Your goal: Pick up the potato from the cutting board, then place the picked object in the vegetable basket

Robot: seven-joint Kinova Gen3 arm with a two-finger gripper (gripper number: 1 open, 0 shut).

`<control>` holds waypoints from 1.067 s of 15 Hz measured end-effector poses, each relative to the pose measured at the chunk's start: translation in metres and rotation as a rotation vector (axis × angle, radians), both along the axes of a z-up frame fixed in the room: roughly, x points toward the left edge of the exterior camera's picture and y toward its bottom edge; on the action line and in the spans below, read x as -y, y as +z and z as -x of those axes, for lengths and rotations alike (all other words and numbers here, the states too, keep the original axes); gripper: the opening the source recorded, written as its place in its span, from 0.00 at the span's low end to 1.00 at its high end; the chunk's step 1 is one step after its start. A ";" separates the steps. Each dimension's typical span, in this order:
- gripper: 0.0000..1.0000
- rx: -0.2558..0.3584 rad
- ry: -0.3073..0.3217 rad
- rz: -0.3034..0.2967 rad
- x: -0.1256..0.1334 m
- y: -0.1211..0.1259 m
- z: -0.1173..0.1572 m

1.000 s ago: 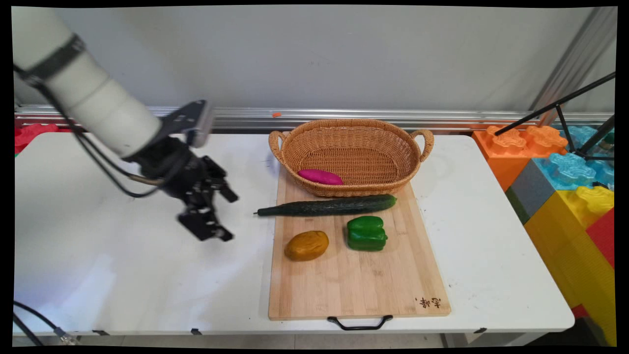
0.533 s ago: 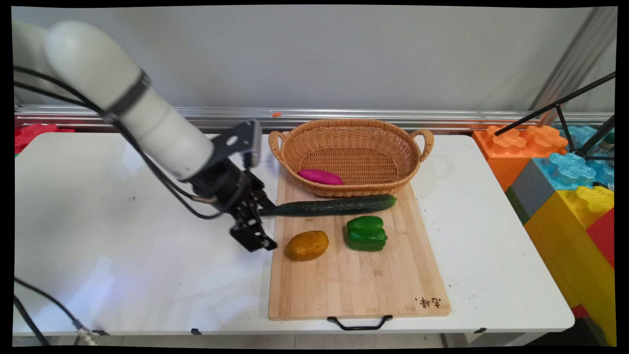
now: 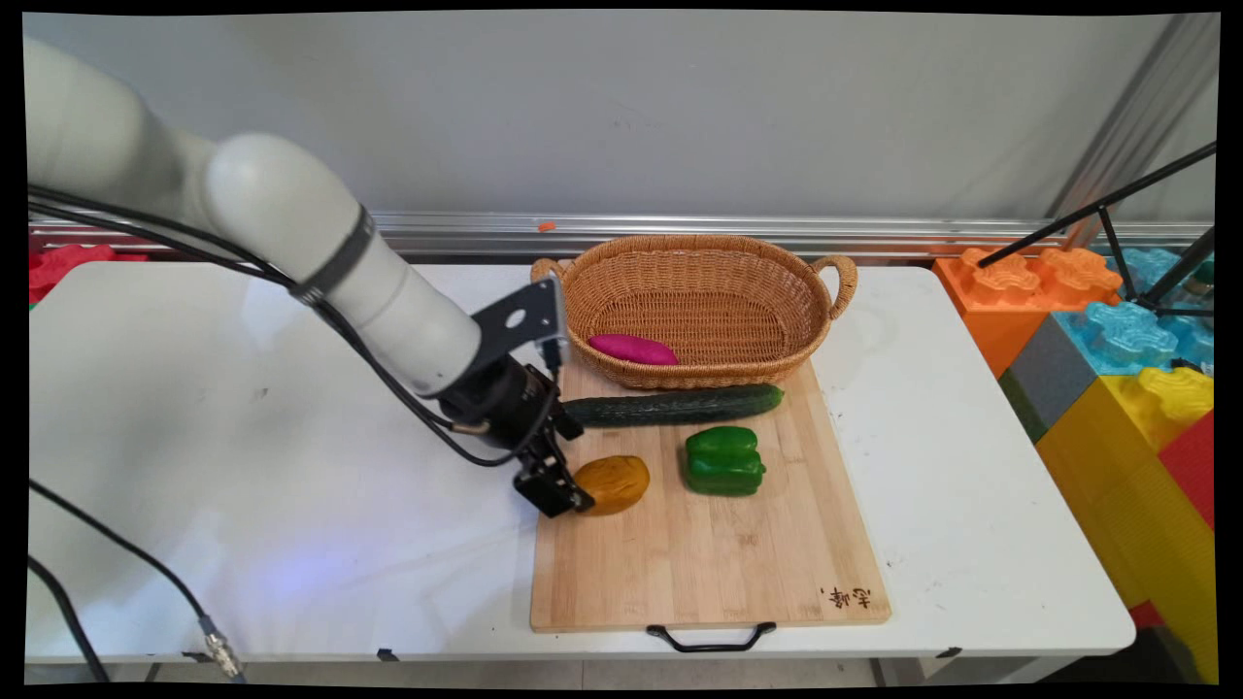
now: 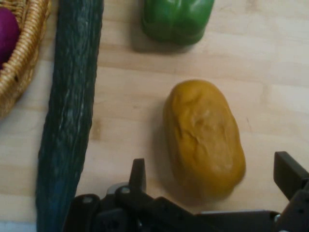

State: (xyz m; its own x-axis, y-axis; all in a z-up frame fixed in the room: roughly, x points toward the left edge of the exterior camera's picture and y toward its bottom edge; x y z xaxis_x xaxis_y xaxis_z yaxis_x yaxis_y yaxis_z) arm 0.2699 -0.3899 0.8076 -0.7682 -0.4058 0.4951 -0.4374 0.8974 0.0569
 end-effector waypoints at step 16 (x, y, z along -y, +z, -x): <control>0.00 -0.047 0.086 -0.006 0.009 0.000 0.031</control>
State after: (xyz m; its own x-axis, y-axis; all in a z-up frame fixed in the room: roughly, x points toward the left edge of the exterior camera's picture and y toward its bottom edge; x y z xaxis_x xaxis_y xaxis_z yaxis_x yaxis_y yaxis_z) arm 0.2385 -0.3991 0.8074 -0.7063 -0.4727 0.5270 -0.5098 0.8561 0.0847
